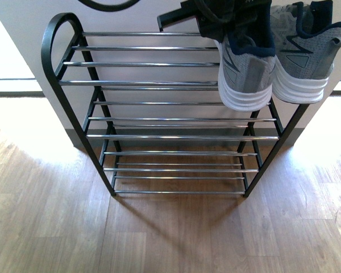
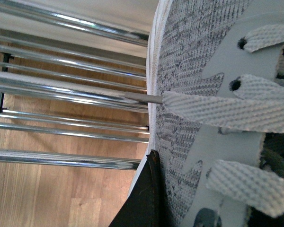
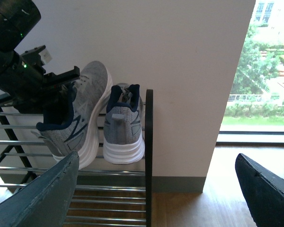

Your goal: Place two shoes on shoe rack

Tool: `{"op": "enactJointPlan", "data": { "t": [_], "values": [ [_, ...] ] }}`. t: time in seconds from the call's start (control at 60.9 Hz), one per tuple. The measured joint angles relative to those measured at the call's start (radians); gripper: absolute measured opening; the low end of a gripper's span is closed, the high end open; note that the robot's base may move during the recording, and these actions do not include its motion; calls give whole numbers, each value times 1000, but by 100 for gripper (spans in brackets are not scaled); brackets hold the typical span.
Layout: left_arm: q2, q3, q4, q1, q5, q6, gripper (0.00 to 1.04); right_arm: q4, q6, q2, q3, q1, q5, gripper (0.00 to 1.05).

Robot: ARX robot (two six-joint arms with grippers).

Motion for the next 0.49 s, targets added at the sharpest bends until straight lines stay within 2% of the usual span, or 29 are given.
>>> {"op": "enactJointPlan", "data": {
  "t": [0.148,0.493],
  "values": [
    [8,-2,-26,7,-7,-53,2,0,0,0,0,0,0,96],
    [3,-24,0,5,-32,-40,2,0,0,0,0,0,0,96]
  ]
}}
